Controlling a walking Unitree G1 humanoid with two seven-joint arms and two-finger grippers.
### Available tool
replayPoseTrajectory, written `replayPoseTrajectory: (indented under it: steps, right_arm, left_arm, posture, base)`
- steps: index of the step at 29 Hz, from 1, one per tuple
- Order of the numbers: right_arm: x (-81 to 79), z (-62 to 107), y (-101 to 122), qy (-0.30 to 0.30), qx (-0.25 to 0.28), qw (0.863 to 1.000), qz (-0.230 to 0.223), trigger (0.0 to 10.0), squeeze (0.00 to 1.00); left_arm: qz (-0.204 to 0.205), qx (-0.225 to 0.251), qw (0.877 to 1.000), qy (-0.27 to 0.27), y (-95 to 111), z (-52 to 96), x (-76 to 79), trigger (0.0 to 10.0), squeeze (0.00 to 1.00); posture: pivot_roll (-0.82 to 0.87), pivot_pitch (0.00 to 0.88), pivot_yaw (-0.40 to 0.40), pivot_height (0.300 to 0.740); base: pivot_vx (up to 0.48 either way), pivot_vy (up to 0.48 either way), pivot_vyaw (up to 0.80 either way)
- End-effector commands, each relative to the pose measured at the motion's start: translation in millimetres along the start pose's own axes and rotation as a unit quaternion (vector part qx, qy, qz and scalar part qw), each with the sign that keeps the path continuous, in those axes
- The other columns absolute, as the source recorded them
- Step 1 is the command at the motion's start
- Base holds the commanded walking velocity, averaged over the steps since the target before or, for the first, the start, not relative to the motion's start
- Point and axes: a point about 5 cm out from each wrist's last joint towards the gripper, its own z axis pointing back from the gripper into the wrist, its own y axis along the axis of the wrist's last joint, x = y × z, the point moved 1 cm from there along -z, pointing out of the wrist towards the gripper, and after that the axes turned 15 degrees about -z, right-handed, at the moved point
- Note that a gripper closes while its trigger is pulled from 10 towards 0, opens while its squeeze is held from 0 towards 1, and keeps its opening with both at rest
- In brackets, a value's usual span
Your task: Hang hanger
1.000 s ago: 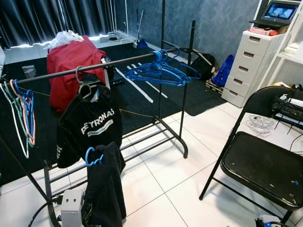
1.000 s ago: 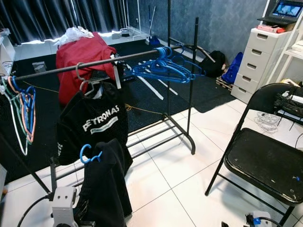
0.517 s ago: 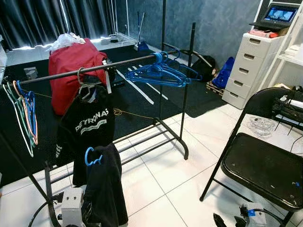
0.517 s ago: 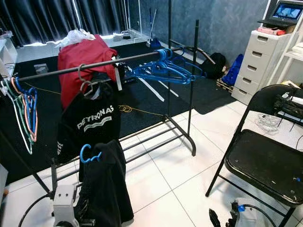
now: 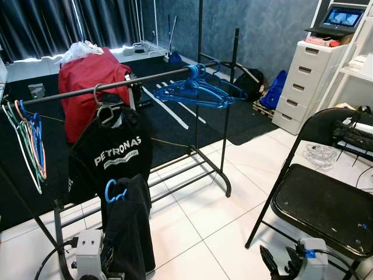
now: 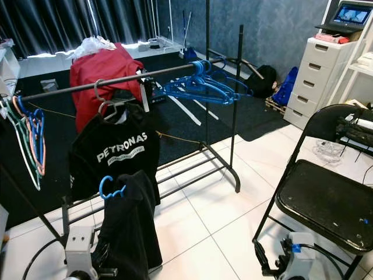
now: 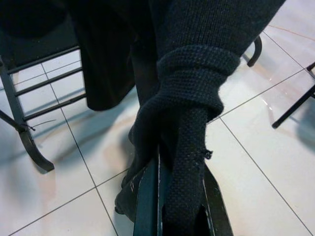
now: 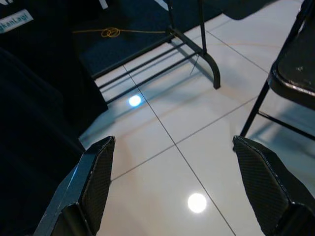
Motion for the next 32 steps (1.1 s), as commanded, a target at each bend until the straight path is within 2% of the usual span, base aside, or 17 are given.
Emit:
replayPoseTrajectory:
  steps: [1, 8, 12, 24, 30, 32]
  right_arm:
    - [-2.9, -0.2, -2, 0.000, -0.004, 1.000, -0.005, 10.0, 0.00]
    - [-4.6, -0.1, -3, 0.001, -0.005, 1.000, -0.005, 10.0, 0.00]
    - [-7.5, 3.5, -2, 0.004, -0.018, 1.000, 0.012, 10.0, 0.00]
    - [-13.6, 5.2, -4, 0.017, -0.035, 0.999, 0.031, 10.0, 0.00]
    - [-7.6, 5.4, -12, 0.013, -0.053, 0.998, 0.027, 10.0, 0.00]
    - [-5.3, 5.9, -13, 0.007, -0.054, 0.998, 0.020, 10.0, 0.00]
  left_arm:
    - [-0.010, 0.016, 1.000, 0.008, 6, -1.9, -6.8, 10.0, 0.00]
    - [-0.010, 0.013, 1.000, 0.010, 5, -2.5, -7.7, 10.0, 0.00]
    - [-0.008, 0.011, 1.000, 0.008, 4, -2.3, -6.7, 10.0, 0.00]
    - [-0.007, 0.018, 1.000, 0.010, 7, -2.6, -10.2, 10.0, 0.00]
    - [-0.018, 0.036, 0.999, -0.011, 13, -4.1, -11.5, 10.0, 0.00]
    - [-0.026, 0.044, 0.998, -0.023, 15, -3.3, -10.2, 10.0, 0.00]
  posture:
    - [-0.06, 0.000, -0.008, 0.740]
    - [-0.06, 0.000, -0.011, 0.740]
    - [-0.06, 0.000, -0.010, 0.740]
    - [-0.07, 0.000, 0.004, 0.740]
    - [-0.07, 0.002, 0.008, 0.740]
    - [-0.07, 0.014, 0.004, 0.740]
  base:
    - [0.000, 0.000, 0.00]
    - [0.000, 0.000, 0.00]
    - [0.000, 0.000, 0.00]
    - [0.000, 0.000, 0.79]
    - [0.000, 0.000, 0.79]
    - [0.000, 0.000, 0.00]
